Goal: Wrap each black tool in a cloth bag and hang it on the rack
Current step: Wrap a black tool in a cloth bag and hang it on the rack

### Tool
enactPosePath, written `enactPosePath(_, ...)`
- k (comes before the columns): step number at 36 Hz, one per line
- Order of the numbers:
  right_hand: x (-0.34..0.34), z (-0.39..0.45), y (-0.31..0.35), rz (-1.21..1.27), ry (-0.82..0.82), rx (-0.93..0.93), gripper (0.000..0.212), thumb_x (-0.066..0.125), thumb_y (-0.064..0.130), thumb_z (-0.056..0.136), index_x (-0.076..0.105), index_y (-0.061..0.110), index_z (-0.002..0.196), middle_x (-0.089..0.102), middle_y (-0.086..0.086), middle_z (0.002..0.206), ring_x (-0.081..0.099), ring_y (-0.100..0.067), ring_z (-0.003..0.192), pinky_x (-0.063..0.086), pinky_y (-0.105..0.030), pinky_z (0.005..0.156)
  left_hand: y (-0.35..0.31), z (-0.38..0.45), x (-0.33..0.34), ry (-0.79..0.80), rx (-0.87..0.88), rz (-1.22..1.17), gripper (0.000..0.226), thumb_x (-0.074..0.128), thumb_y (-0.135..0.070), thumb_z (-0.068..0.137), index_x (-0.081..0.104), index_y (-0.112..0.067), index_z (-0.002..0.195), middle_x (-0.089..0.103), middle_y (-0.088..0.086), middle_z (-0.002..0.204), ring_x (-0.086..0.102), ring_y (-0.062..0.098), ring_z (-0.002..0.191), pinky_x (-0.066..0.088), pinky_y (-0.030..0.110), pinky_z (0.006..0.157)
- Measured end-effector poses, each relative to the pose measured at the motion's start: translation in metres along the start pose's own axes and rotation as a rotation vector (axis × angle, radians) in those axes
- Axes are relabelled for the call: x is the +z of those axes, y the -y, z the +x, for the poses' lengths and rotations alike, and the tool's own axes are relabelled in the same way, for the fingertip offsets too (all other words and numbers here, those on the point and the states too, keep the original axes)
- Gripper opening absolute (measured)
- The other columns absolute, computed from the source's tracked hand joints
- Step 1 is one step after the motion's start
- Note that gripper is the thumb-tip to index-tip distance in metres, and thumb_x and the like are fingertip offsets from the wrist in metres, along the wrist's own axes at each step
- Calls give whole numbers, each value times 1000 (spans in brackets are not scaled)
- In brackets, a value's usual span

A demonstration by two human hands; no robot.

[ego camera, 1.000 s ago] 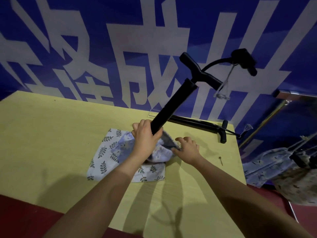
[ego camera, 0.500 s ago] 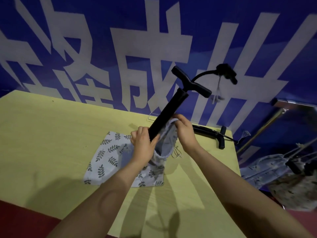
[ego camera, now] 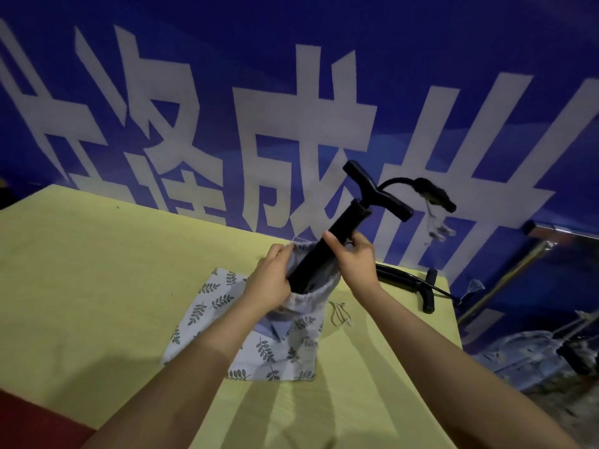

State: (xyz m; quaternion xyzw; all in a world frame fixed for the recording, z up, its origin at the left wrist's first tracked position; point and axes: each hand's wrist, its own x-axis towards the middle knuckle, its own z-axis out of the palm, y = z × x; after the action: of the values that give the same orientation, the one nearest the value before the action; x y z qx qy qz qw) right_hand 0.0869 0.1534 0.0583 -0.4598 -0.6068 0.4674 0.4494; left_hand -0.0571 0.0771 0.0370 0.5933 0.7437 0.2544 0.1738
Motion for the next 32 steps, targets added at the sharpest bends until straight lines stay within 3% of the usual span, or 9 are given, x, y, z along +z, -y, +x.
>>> enactPosePath(5, 5, 7, 2, -264, 68, -147, 24, 69, 37, 84, 62, 14, 89, 59, 4, 81, 58, -7, 78, 46, -14, 68, -15, 11, -17, -200, -76, -216, 50, 43, 9, 88, 47, -11, 134, 43, 7, 137, 46, 24, 122, 39, 24, 92)
enactPosePath(8, 14, 11, -4, -373, 103, -139, 36, 71, 40, 82, 65, 9, 100, 61, -9, 96, 60, -25, 93, 50, -39, 80, -22, 18, -27, -344, -95, -326, 39, 43, 2, 93, 51, -8, 129, 49, 11, 133, 50, 27, 118, 40, 25, 90)
enactPosePath(13, 26, 4, -17, -435, 161, -86, 42, 75, 42, 77, 58, 12, 100, 69, -9, 102, 65, -26, 96, 54, -44, 79, -17, 28, -40, -412, -109, -625, 51, 44, 9, 90, 40, -10, 137, 51, 8, 106, 52, 20, 92, 43, 26, 72)
enactPosePath(19, 33, 7, -15, -543, 245, -316, 46, 72, 42, 80, 60, 15, 115, 66, -4, 110, 60, -14, 103, 50, -30, 85, -10, 21, -47, -407, 243, -312, 80, 50, 12, 87, 20, -33, 147, 22, 3, 147, 41, 8, 117, 45, 28, 91)
enactPosePath(22, 37, 8, -11, -609, 277, -220, 49, 73, 42, 79, 61, 13, 117, 64, -7, 113, 60, -23, 106, 50, -35, 87, -7, 26, -55, -310, 300, -75, 94, 53, 12, 83, 14, -51, 141, 2, -14, 154, 40, 20, 125, 55, 45, 76)
enactPosePath(25, 36, 8, -10, -523, 364, -264, 56, 76, 37, 76, 59, 10, 121, 62, -9, 119, 57, -19, 109, 46, -27, 93, -7, 26, -62, -262, 271, 108, 93, 52, 16, 79, 22, -44, 144, -3, -15, 157, 38, 24, 130, 54, 37, 72)
enactPosePath(27, 29, 9, -10, -412, 446, -224, 43, 76, 24, 78, 61, 12, 117, 62, -5, 116, 56, -10, 104, 45, -16, 86, -6, 26, -65, -270, 264, 129, 92, 51, 19, 75, 28, -37, 143, 3, -9, 158, 34, 25, 132, 52, 36, 79)
enactPosePath(29, 21, 10, -6, -339, 453, -114, 28, 60, 8, 88, 58, 12, 116, 62, -7, 109, 61, -13, 89, 48, -21, 72, -5, 28, -66, -236, 246, 94, 85, 55, 14, 76, 32, -35, 141, 7, -6, 156, 33, 27, 134, 49, 40, 92)
enactPosePath(32, 12, 13, 1, -271, 366, -3, 29, 42, 1, 94, 56, 8, 119, 60, -8, 95, 58, -17, 79, 48, -19, 65, -2, 31, -62, -197, 293, -57, 69, 61, 0, 83, 35, -43, 131, 7, -18, 150, 39, 27, 128, 42, 49, 103)
